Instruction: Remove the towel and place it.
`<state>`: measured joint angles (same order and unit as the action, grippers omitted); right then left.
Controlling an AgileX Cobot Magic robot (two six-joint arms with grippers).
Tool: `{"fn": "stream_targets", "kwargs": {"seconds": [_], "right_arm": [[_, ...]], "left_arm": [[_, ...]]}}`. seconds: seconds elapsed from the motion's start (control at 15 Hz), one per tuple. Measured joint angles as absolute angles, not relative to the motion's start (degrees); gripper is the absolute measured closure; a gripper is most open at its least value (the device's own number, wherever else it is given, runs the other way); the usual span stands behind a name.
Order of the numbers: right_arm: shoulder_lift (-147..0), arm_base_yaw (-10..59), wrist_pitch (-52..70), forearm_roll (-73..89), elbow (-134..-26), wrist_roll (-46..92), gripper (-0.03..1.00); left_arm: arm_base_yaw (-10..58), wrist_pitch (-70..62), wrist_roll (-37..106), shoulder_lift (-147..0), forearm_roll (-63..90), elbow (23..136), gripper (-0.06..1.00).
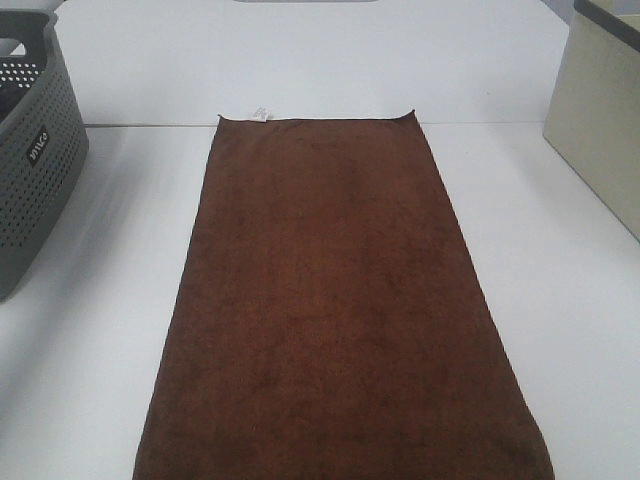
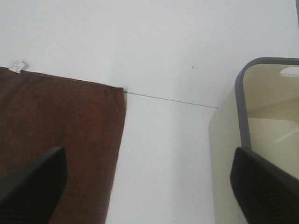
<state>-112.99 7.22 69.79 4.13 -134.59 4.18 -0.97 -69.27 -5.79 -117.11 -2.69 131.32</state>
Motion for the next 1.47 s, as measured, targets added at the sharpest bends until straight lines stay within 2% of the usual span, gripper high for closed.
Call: {"fn": "stream_targets", "kwargs": {"seconds": [0.2, 0.27, 0.33, 0.47, 0.6, 0.87, 1.13, 1.47], "right_arm": [[-105.83, 7.22, 69.67, 6.19, -127.83, 2.29, 0.06], [-101.76, 7.22, 69.67, 6.36, -122.61, 1.43, 0.06], [-91.73, 7.22, 69.73, 6.99, -108.29, 0.74, 0.08], [-80.44, 7.22, 69.79, 7.51, -95.17, 0.46, 0.08], [-69.90, 7.22, 69.96, 7.51, -83.37, 0.00, 0.08], [-50.71, 7.22, 70.02, 7.33, -64.57, -1.32, 0.08], [-32.09, 7.22, 69.96, 6.65, -49.79, -1.78, 0.08], [-11.69, 7.22, 66.86, 5.27, -38.56, 3.15, 0.08]], "left_arm": [[-2.41, -69.27, -2.29, -112.47, -0.69, 127.02, 0.10], [-2.41, -69.33, -1.60, -107.14, 0.80, 120.03, 0.10], [-2.41, -69.33, -1.49, -100.61, 0.69, 110.81, 0.10], [-2.41, -66.86, -2.75, -89.90, -0.74, 96.14, 0.10], [-2.41, -62.91, -4.35, -77.75, -1.83, 82.96, 0.10], [-2.41, -58.56, -7.10, -56.84, -6.30, 64.17, 0.10], [-2.41, -55.69, -7.16, -36.27, -8.94, 50.08, 0.10], [-2.41, -59.53, -6.70, -12.26, -8.59, 38.85, 0.10]]}}
